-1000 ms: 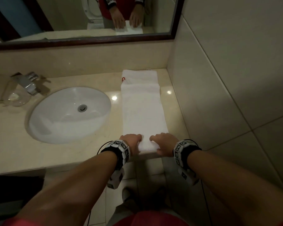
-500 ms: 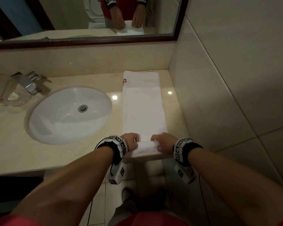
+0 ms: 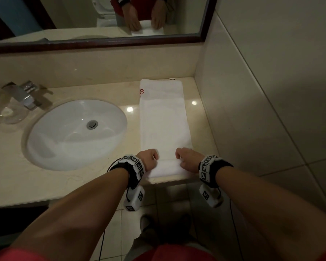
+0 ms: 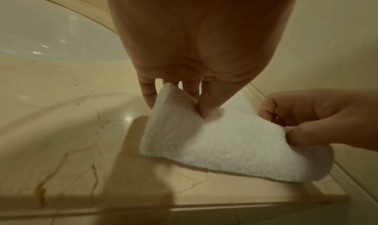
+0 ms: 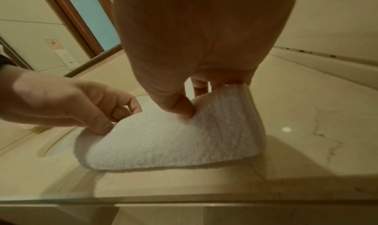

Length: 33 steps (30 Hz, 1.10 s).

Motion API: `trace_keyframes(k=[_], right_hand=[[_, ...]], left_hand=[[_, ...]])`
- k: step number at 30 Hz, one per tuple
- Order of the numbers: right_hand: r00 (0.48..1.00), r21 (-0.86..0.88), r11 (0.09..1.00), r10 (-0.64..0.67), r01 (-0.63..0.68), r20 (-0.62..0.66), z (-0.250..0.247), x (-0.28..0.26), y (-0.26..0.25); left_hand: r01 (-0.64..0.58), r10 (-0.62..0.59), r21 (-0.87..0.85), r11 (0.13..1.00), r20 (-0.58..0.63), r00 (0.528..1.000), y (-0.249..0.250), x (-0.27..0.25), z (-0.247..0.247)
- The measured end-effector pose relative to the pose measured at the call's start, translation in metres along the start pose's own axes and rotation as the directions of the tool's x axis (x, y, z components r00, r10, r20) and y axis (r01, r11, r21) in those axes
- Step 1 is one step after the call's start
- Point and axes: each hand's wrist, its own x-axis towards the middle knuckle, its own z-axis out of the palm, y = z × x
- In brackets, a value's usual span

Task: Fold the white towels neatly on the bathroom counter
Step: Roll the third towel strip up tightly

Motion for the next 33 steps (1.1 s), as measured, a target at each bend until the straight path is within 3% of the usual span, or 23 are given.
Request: trace_keyframes(k=[5,12,20,25,33], right_hand=[[0.994,-0.102,0.995,-0.006,-0.006,-0.108,0.006,0.007,0.006],[0.968,-0.345,0.938,-0.127,0.045,-0.219,0.009,0.003,0.001],[0.946,-0.368,0.926,-0.194,0.089,-0.259,0.019,-0.008,-0.006],[0.929,-0.422,0.897,-0.260,0.132,-0.261,0.027,-0.009,0.000],[0.940,-0.460,0.886,-0.207,0.062,-0.272,0.041,-0.012,0.001]], left_hand=[[-0.012,0.012,0.015,1.000,-0.023,1.000,-0.004,0.003,0.000],[-0.116,0.160,0.219,0.969,-0.195,0.968,-0.003,0.002,-0.001],[-0.226,0.320,0.418,0.880,-0.169,0.932,-0.005,-0.007,0.010],[-0.182,0.307,0.541,0.821,-0.148,0.940,-0.012,-0.012,0.020],[-0.078,0.265,0.618,0.783,-0.217,0.939,-0.011,-0.012,0.036]])
